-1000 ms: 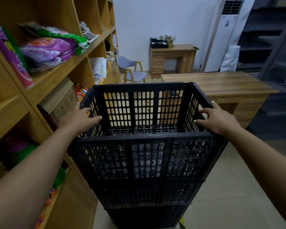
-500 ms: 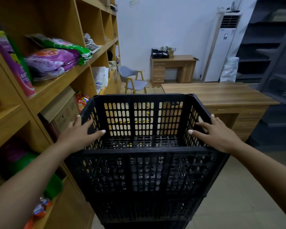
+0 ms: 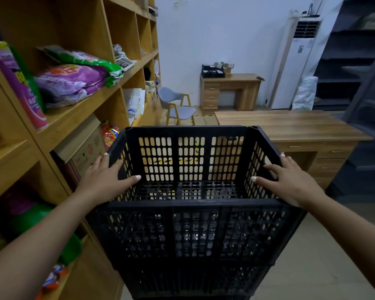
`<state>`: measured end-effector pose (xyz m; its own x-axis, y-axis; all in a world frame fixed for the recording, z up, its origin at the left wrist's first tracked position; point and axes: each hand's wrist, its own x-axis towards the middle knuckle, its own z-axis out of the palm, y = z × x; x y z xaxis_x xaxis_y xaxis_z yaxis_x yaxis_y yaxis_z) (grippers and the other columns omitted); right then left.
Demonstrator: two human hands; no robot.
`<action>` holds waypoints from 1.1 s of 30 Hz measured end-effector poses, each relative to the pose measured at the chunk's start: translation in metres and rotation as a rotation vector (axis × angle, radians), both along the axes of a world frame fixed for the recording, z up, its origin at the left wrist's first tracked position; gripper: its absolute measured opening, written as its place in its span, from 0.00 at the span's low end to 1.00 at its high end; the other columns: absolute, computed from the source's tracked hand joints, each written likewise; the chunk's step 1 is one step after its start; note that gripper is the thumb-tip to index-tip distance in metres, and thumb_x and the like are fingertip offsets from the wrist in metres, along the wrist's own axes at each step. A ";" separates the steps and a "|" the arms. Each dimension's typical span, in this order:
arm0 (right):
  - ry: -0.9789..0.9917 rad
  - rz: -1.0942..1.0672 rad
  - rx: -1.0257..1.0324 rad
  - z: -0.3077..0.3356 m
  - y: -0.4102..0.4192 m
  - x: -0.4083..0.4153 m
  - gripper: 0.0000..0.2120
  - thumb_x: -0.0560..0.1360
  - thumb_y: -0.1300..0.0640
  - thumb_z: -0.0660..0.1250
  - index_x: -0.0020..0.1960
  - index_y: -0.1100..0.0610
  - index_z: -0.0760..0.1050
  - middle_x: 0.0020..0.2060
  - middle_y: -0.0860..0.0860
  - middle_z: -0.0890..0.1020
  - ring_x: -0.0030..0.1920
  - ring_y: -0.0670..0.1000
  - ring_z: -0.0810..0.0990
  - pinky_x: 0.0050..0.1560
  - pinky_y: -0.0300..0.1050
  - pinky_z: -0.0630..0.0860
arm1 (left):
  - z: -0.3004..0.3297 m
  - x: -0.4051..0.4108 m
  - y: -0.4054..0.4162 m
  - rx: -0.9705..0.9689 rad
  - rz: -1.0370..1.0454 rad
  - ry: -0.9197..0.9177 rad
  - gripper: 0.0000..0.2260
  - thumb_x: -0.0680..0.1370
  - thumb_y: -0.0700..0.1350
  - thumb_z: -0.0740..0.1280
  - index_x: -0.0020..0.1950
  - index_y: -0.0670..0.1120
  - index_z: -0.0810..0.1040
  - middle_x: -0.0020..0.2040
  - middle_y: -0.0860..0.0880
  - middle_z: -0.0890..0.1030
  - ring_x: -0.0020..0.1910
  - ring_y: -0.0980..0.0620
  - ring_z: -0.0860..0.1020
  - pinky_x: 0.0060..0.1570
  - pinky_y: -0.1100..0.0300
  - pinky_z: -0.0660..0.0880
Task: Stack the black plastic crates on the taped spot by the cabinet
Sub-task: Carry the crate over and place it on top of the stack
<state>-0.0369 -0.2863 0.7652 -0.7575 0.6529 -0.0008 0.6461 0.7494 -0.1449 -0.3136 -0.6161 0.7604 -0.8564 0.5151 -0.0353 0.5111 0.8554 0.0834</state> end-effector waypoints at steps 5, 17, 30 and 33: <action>0.071 0.020 0.000 -0.003 0.000 0.005 0.44 0.68 0.23 0.48 0.75 0.48 0.61 0.77 0.56 0.55 0.77 0.54 0.48 0.74 0.56 0.55 | 0.003 0.004 -0.003 0.039 -0.010 0.000 0.45 0.67 0.75 0.48 0.78 0.52 0.54 0.79 0.42 0.47 0.78 0.44 0.47 0.74 0.44 0.52; -0.065 0.242 -0.029 -0.002 0.006 0.001 0.47 0.62 0.18 0.39 0.75 0.40 0.57 0.78 0.50 0.49 0.77 0.50 0.43 0.74 0.54 0.40 | 0.003 0.011 -0.007 0.023 -0.058 -0.028 0.49 0.63 0.81 0.42 0.78 0.55 0.52 0.79 0.43 0.45 0.78 0.45 0.44 0.74 0.43 0.49; -0.004 0.238 -0.019 0.004 -0.001 0.004 0.43 0.68 0.22 0.45 0.73 0.46 0.65 0.76 0.52 0.59 0.77 0.50 0.52 0.74 0.53 0.45 | 0.004 0.013 -0.010 0.003 -0.054 -0.019 0.43 0.68 0.75 0.48 0.78 0.53 0.56 0.79 0.42 0.46 0.78 0.44 0.44 0.74 0.44 0.50; 0.023 0.237 0.021 0.007 -0.003 0.003 0.38 0.71 0.26 0.47 0.70 0.49 0.70 0.74 0.53 0.65 0.75 0.52 0.57 0.72 0.53 0.52 | 0.006 0.012 -0.007 -0.005 -0.054 -0.018 0.44 0.67 0.76 0.47 0.77 0.53 0.58 0.79 0.41 0.47 0.78 0.43 0.45 0.74 0.43 0.51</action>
<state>-0.0341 -0.2892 0.7722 -0.8891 0.4567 0.0298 0.4486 0.8826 -0.1405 -0.3021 -0.6231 0.7665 -0.8267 0.5601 -0.0534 0.5548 0.8273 0.0887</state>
